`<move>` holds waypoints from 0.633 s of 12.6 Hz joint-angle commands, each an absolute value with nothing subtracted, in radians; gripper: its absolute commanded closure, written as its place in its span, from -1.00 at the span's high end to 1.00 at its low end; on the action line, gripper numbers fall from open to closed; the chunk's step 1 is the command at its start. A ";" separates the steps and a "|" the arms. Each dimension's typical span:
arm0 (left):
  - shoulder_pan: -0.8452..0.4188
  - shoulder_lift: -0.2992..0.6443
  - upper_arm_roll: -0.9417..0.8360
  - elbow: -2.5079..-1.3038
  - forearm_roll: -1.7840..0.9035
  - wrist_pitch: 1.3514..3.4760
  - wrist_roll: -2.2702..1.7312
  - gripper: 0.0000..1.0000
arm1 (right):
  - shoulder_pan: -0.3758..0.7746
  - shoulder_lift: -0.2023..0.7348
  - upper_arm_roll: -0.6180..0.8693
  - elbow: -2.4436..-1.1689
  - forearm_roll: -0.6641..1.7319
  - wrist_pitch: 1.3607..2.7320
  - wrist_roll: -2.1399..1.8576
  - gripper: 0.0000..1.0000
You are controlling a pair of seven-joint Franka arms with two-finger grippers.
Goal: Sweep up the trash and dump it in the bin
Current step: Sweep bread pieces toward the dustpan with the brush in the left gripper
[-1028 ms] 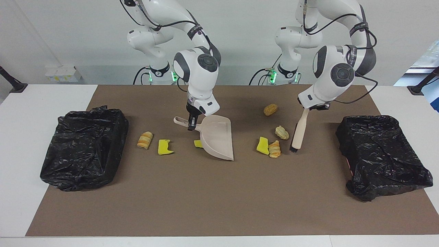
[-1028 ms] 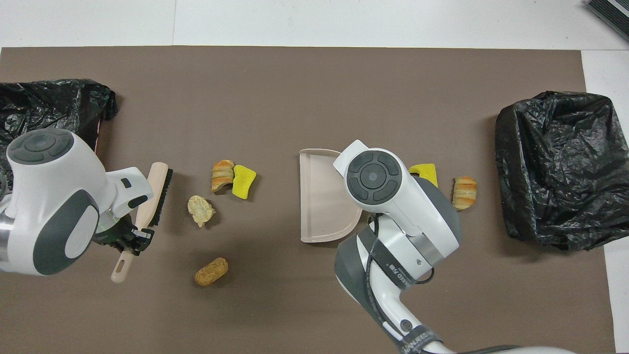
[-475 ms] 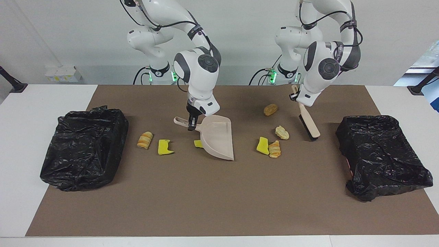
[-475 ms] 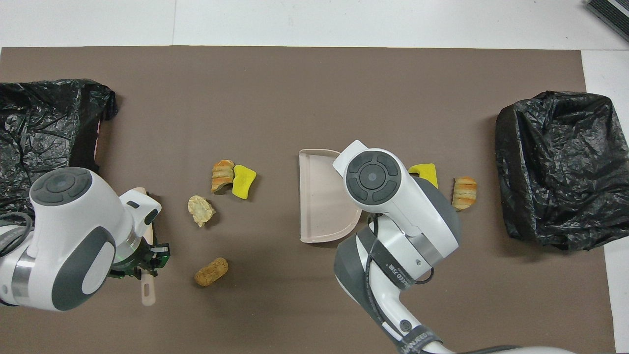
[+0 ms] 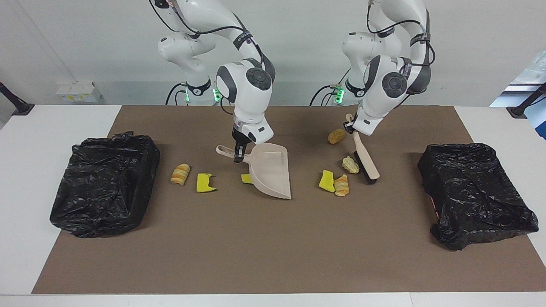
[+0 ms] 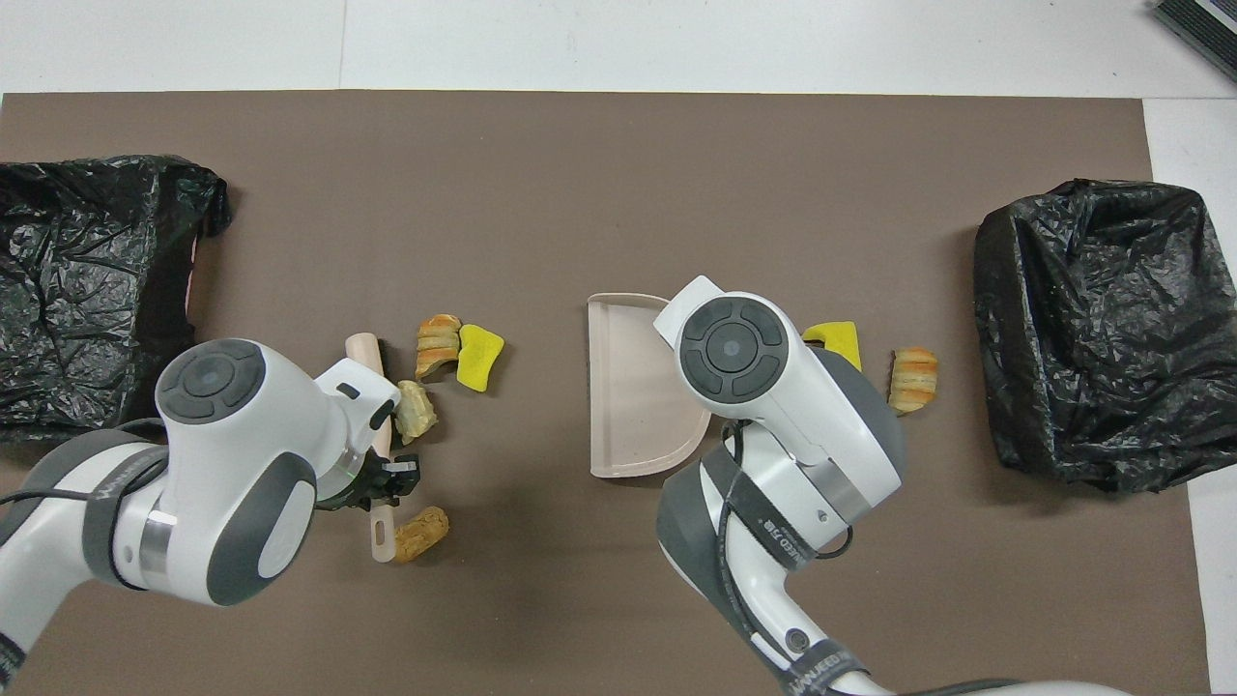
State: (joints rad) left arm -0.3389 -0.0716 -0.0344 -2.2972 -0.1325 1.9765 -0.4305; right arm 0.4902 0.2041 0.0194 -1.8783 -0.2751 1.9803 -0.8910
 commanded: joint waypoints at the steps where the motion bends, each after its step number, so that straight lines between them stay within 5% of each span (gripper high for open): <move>1: -0.386 -0.037 -0.020 -2.276 -0.219 2.051 -0.313 -1.00 | 0.494 0.206 0.025 -1.890 -0.298 1.993 -0.864 -1.00; 8: -0.606 -0.040 -0.021 -2.247 -0.317 2.086 -0.170 -1.00 | 0.494 0.206 0.025 -1.890 -0.298 1.993 -0.864 -1.00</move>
State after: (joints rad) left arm -0.5434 -0.0416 -0.0362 -2.2751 -0.2692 2.0776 -0.1940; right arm 0.4906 0.2042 0.0194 -1.8783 -0.2751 1.9803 -0.8910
